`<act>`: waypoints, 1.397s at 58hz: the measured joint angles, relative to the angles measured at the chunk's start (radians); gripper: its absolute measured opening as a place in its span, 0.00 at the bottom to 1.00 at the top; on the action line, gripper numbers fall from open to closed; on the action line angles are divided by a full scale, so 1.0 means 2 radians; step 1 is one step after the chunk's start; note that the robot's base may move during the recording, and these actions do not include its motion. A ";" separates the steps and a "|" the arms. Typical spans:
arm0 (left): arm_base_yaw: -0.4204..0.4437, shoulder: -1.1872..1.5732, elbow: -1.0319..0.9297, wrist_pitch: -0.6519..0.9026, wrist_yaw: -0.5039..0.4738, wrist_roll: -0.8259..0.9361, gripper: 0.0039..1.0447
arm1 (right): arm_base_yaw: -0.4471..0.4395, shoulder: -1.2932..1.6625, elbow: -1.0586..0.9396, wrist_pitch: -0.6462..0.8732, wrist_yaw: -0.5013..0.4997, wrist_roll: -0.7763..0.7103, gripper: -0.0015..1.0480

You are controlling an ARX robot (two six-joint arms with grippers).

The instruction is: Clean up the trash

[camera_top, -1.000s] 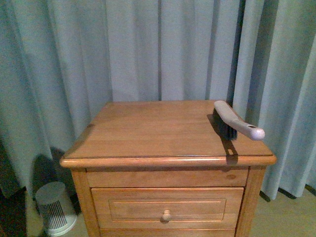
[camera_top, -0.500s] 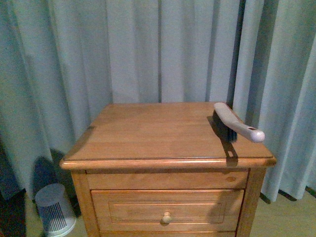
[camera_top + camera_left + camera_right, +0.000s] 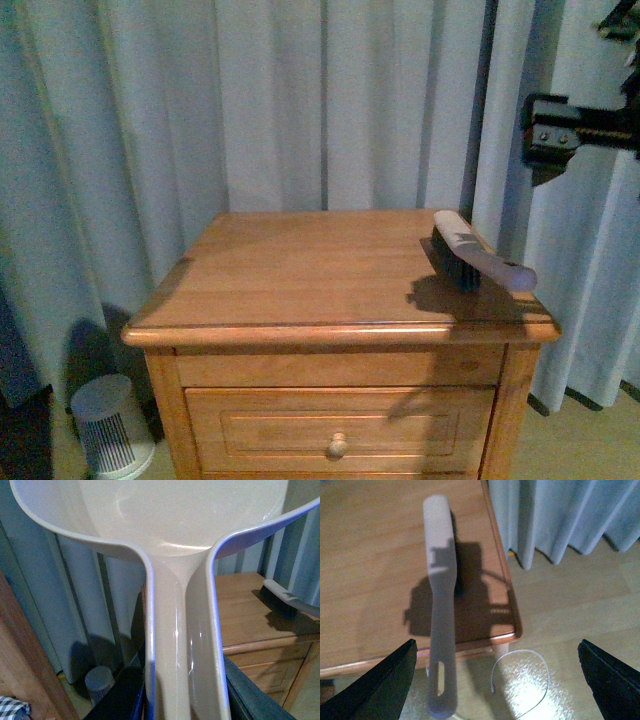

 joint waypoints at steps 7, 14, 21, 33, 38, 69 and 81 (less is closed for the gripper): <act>0.000 0.000 0.000 0.000 0.000 0.000 0.25 | 0.012 0.043 0.025 -0.008 0.002 0.023 0.93; 0.000 0.000 0.000 0.000 0.000 0.000 0.25 | 0.019 0.077 0.052 -0.008 0.005 0.040 0.93; 0.000 0.000 0.000 0.000 0.000 0.000 0.25 | 0.026 0.105 0.076 -0.012 0.006 0.050 0.93; 0.000 0.000 0.000 0.000 0.000 0.000 0.25 | 0.039 0.146 0.104 -0.032 0.011 0.057 0.93; 0.000 0.000 0.000 0.000 0.000 0.000 0.25 | 0.042 0.156 0.111 -0.033 0.009 0.057 0.93; 0.000 0.000 0.000 0.000 0.000 0.000 0.25 | 0.048 0.183 0.129 -0.039 0.033 0.043 0.70; 0.000 0.000 0.000 0.000 0.000 0.000 0.25 | 0.042 0.183 0.127 -0.040 0.027 0.043 0.37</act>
